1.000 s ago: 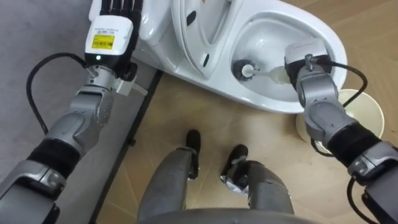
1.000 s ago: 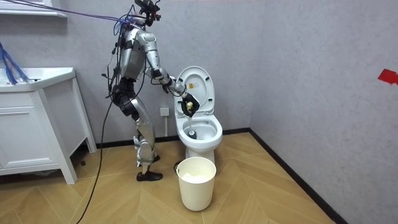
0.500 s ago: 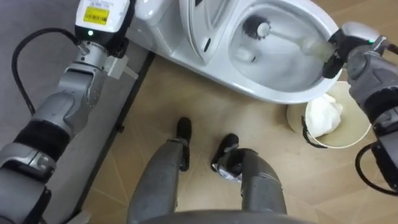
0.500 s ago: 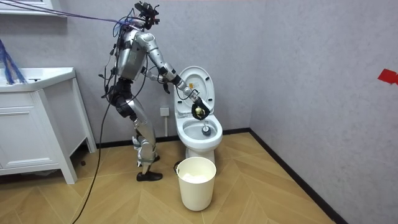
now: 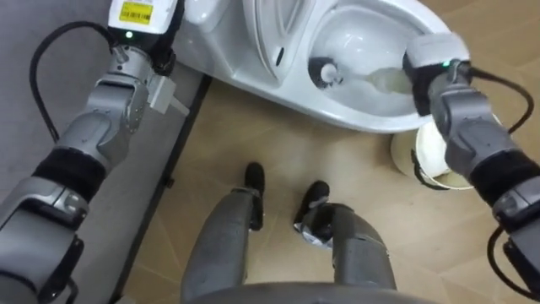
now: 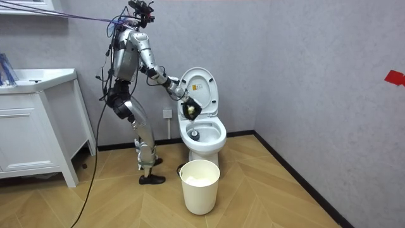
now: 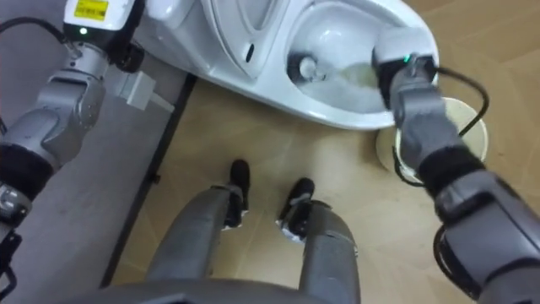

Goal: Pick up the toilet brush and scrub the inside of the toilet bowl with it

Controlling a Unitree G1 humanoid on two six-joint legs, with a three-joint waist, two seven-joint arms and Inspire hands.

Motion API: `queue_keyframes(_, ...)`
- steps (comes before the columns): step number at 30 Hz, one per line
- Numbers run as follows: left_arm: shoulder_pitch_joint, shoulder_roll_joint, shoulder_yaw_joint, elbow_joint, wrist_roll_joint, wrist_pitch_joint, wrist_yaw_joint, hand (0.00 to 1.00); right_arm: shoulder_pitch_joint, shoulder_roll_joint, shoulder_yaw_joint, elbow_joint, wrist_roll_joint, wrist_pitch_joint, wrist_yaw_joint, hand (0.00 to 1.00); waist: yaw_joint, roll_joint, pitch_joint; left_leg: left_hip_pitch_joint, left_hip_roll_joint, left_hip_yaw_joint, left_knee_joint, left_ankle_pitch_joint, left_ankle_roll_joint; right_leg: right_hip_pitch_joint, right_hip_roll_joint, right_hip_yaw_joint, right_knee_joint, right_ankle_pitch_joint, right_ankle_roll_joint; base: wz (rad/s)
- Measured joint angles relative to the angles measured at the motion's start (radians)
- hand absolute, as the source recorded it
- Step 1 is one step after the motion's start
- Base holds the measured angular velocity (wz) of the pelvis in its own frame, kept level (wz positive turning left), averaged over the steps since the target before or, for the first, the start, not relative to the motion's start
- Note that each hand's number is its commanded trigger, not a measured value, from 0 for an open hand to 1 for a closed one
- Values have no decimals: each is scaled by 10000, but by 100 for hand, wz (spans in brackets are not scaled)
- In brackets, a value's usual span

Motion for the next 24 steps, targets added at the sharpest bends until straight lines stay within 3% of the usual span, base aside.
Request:
queue_keyframes(2,371,-9,185,-178,-162,45,-72,0,259,-13,2,-1049,-487,406,776,100,-7,21,-79,180,10,105,-152,-2,-58,41,19,151,25,-37,-80,-11)
queue_keyframes(6,1321,-29,410,-741,-175,209,-145,0,865,-15,2,-2364,-1636,647,2113,100,-15,-71,-317,482,75,118,-223,-23,-195,227,95,217,44,-172,-270,-1)
queue_keyframes(11,1816,-30,512,-762,-372,287,-405,0,1372,7,-2,-3055,-2007,711,3032,100,-25,-159,-364,1147,152,99,-327,-177,-347,849,214,305,-103,-353,-295,-7)
queue_keyframes(13,1930,-22,434,-521,-588,216,-607,0,1562,-33,-3,-3237,-1996,705,3332,100,-37,-358,-420,1603,107,90,-536,-171,-365,1214,198,326,-157,-457,-276,0)
queue_keyframes(15,2034,-20,438,-329,-627,128,-647,0,1779,-19,-6,-3490,-1995,649,3573,100,-42,-539,-420,1979,110,81,-631,-165,-375,1630,243,322,-364,-489,-254,-4)
queue_keyframes(19,2320,-73,403,19,-895,-128,-771,0,2152,-46,-45,-3643,-1995,134,3910,100,-101,-863,-426,2965,64,62,-881,-178,-375,2747,306,308,-855,-564,-130,2)
queue_keyframes(21,2568,-94,416,-13,-1101,-269,-775,0,2592,-111,-260,-3838,-1997,71,3932,100,-99,-910,-429,3342,50,70,-946,-291,-353,3166,324,302,-997,-612,-51,3)
queue_keyframes(24,3161,-110,521,-129,-1217,-423,-781,0,3430,-168,-807,-3896,-2009,-199,3845,100,-6,-1011,-508,4099,-32,94,-1291,-474,-385,3711,303,478,-1075,-745,104,-9)
